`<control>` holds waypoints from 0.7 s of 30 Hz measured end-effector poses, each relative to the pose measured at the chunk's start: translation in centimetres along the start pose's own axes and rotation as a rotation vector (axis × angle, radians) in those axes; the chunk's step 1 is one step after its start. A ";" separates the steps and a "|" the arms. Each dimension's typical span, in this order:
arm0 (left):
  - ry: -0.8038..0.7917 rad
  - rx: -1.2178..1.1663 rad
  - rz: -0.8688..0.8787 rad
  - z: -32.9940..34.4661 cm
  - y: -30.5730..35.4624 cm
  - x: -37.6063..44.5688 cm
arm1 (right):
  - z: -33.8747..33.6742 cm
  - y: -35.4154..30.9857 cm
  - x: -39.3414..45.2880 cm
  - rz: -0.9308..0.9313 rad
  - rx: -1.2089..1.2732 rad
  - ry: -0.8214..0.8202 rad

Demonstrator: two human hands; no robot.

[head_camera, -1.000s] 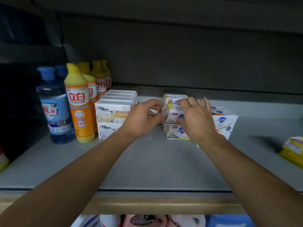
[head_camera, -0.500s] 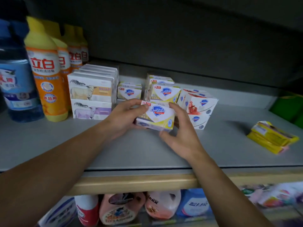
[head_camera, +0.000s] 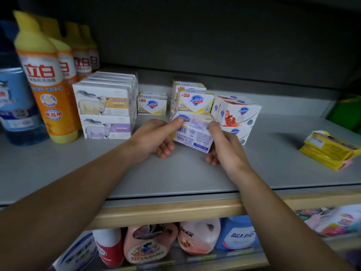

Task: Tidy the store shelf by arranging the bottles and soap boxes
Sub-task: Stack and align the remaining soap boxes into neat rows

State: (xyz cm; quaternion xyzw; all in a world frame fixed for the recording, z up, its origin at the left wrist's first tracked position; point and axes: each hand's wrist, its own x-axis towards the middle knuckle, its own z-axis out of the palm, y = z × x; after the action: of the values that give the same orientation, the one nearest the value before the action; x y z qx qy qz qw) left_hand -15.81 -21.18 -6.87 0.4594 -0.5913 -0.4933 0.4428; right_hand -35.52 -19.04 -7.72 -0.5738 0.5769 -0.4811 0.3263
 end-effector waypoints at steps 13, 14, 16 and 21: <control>-0.031 -0.171 0.107 -0.6 -0.2 0.3 | 0.2 0.9 -0.2 -0.203 0.170 -0.096; -0.058 -0.209 0.132 -0.7 -0.2 0.3 | 0.2 0.9 0.0 -0.192 0.178 -0.081; -0.121 -0.269 0.166 -1.0 -0.2 0.2 | 0.1 1.0 0.2 -0.184 0.130 -0.061; -0.178 -0.270 0.193 -1.1 -0.1 0.2 | -0.1 0.5 -0.2 -0.269 0.119 0.011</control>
State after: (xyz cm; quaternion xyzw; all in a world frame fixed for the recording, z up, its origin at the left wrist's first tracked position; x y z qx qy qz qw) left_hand -14.75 -21.57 -6.79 0.2915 -0.5977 -0.5622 0.4916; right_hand -35.75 -18.89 -8.19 -0.6229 0.4671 -0.5570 0.2889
